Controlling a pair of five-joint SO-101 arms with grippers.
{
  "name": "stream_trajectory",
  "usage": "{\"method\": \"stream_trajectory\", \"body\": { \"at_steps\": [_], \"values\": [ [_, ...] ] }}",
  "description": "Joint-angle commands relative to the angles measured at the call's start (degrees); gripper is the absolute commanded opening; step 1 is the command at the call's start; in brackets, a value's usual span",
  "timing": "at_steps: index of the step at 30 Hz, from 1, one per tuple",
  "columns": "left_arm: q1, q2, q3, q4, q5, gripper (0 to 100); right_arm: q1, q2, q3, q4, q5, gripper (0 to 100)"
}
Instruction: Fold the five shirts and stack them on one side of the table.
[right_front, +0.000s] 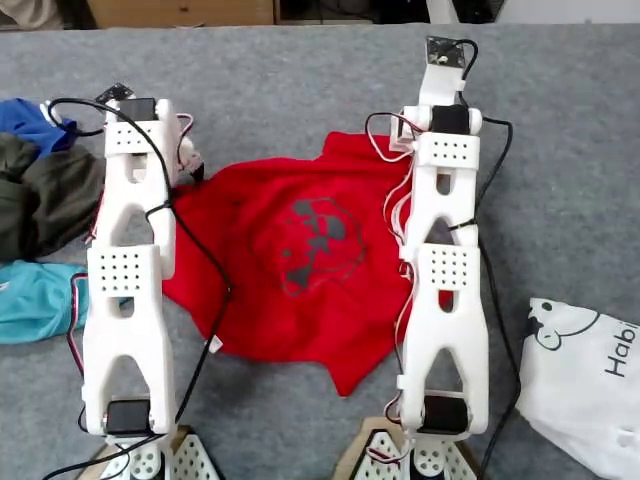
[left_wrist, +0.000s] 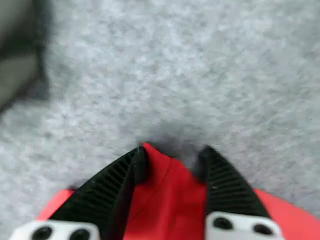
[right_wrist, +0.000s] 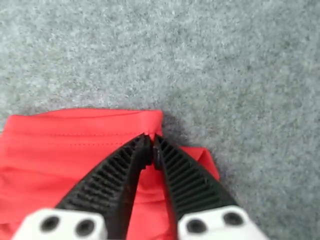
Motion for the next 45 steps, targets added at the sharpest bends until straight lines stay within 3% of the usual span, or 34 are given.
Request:
{"method": "stream_trajectory", "body": {
  "at_steps": [1, 9, 19, 22, 28, 37, 45],
  "values": [
    [0.53, -0.48, -2.02, -1.93, 3.87, 5, 0.75, -0.31, -2.07, -1.05, -0.18, 0.5],
    [1.58, -1.10, -3.60, -5.63, 7.38, 2, 0.75, -0.31, -2.07, -1.05, -0.18, 0.5],
    [1.58, -1.10, -25.49, 2.73, 6.68, 2, 0.75, -0.31, -2.07, -1.05, -0.18, 0.5],
    [2.11, -1.10, -31.56, 5.80, 3.34, 2, 0.57, -0.57, -2.15, -1.05, -0.53, 0.5],
    [3.34, -7.34, -30.95, 8.00, -5.98, 2, 0.84, -8.48, -2.07, -0.44, -0.62, 0.5],
    [3.16, -21.14, -30.68, 8.79, -29.98, 2, 0.04, -29.76, -1.98, 10.11, -0.18, 0.5],
    [2.20, -35.12, -30.33, 8.97, -31.47, 2, -1.54, -47.60, -2.07, 15.21, 3.52, 0.5]
  ]
}}
